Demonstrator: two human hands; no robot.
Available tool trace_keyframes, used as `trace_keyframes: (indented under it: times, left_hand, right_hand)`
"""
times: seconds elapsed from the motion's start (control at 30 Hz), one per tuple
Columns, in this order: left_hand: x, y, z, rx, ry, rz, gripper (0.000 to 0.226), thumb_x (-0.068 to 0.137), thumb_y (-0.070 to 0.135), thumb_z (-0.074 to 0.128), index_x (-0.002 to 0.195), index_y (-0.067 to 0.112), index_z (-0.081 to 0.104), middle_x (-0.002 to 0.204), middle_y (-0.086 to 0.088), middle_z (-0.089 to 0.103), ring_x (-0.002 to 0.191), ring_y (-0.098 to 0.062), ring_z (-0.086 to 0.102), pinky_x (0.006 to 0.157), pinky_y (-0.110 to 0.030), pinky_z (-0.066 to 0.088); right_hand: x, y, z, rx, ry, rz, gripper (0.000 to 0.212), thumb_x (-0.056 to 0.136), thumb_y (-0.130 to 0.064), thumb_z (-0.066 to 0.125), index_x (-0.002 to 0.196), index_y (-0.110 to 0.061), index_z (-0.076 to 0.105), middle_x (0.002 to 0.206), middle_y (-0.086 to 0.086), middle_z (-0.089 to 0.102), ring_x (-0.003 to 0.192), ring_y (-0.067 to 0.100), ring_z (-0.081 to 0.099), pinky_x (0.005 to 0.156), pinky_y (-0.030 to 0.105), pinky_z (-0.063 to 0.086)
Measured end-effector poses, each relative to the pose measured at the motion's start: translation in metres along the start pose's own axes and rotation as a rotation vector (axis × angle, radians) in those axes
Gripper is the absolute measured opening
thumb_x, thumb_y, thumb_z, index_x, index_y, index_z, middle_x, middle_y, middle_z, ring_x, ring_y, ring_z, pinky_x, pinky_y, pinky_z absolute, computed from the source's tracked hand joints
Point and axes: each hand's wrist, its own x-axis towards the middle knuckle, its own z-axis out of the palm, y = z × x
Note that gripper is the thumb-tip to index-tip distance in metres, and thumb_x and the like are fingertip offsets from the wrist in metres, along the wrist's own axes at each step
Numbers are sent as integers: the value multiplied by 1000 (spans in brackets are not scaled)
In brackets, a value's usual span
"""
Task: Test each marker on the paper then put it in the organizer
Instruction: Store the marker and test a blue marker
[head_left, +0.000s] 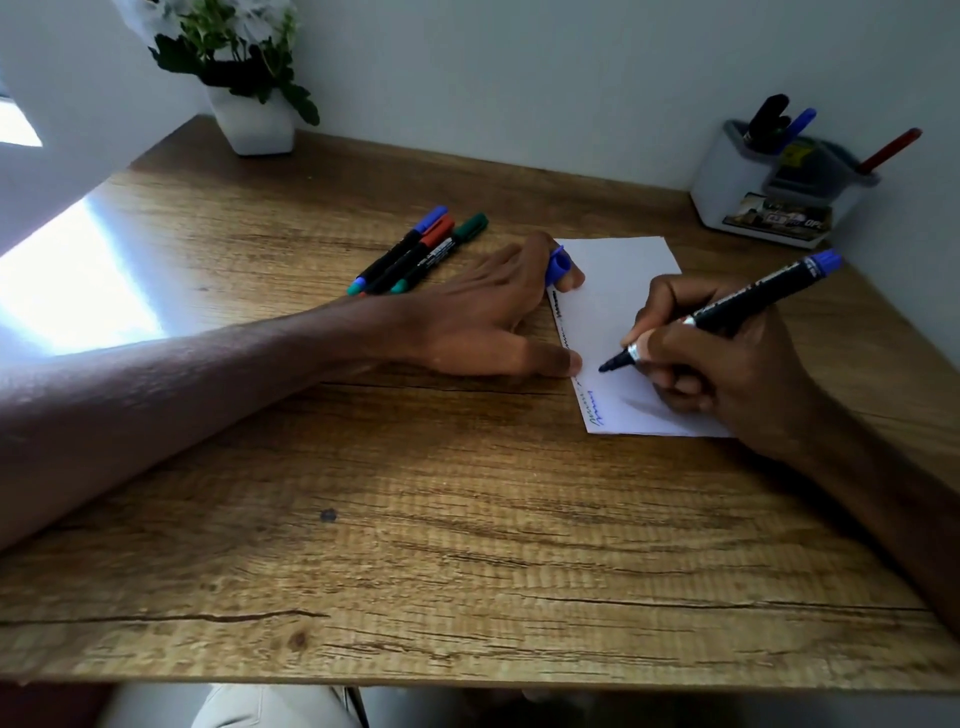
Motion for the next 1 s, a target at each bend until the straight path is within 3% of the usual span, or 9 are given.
trace_keyframes:
  times: [0.13, 0.23, 0.37, 0.43, 0.5, 0.6, 0.67, 0.83, 1.0]
  left_hand:
    - [0, -4, -1, -7, 2, 31, 64, 92, 54, 67, 129, 23, 25, 151, 5, 37, 132, -8, 37, 107, -28, 34]
    - [-2, -4, -2, -48, -4, 67, 67, 90, 53, 70, 131, 24, 25, 148, 14, 35, 135, -5, 33, 111, -25, 28]
    - [-4, -6, -4, -86, -35, 89, 66, 85, 58, 73, 126, 32, 27, 142, 19, 39, 133, -1, 36, 110, -21, 30]
    - [-6, -3, -6, -108, -49, 77, 60, 84, 55, 75, 120, 38, 30, 126, 30, 41, 118, 16, 40, 98, -5, 30]
    - [-9, -2, -6, -182, -30, 78, 48, 87, 52, 74, 115, 45, 35, 122, 32, 46, 112, 23, 42, 93, -4, 33]
    - [-10, -5, -4, -387, 159, 105, 27, 96, 46, 57, 119, 34, 54, 126, 22, 62, 120, 3, 55, 103, -31, 43]
    - [-10, -7, -4, -427, 286, 122, 18, 104, 39, 45, 112, 33, 60, 120, 18, 66, 118, -1, 58, 104, -38, 42]
    - [-6, -6, 0, -309, 380, 212, 16, 107, 22, 49, 115, 17, 62, 108, 11, 68, 107, -3, 62, 87, -18, 49]
    - [-3, -6, 1, -211, 389, 287, 16, 103, 18, 55, 117, 19, 63, 108, 13, 68, 105, -1, 62, 82, -8, 44]
  right_hand:
    - [4, -2, -8, 114, 72, 46, 18, 75, -17, 67, 74, -1, 58, 53, 7, 51, 42, 15, 32, 39, 18, 28]
    - [4, -6, -8, 109, 114, 45, 4, 80, -6, 61, 77, -4, 63, 55, 9, 54, 42, 14, 37, 39, 17, 29]
    - [4, -9, -9, 152, 109, 38, 8, 83, -6, 58, 85, -8, 66, 63, 11, 59, 47, 15, 46, 40, 21, 35]
    - [3, -10, -9, 171, 88, 30, 8, 84, -8, 60, 86, -11, 68, 66, 12, 60, 50, 16, 48, 41, 24, 37]
    - [2, -10, -9, 192, 67, 23, 8, 84, -9, 63, 88, -12, 69, 69, 12, 61, 53, 16, 50, 41, 25, 39]
    - [3, -9, -11, 227, 54, 12, 14, 88, -8, 56, 96, -7, 68, 75, 13, 63, 60, 18, 53, 43, 26, 42]
    - [5, -9, -13, 248, 38, -1, 21, 91, -9, 51, 103, -4, 66, 82, 16, 65, 67, 22, 56, 45, 29, 45]
    - [7, -9, -17, 197, 115, -61, 24, 92, -10, 51, 110, -6, 66, 96, 18, 72, 79, 27, 66, 53, 32, 53]
    - [7, -10, -17, 149, 143, -89, 19, 92, -14, 56, 107, -9, 68, 98, 19, 74, 81, 30, 70, 55, 32, 56]
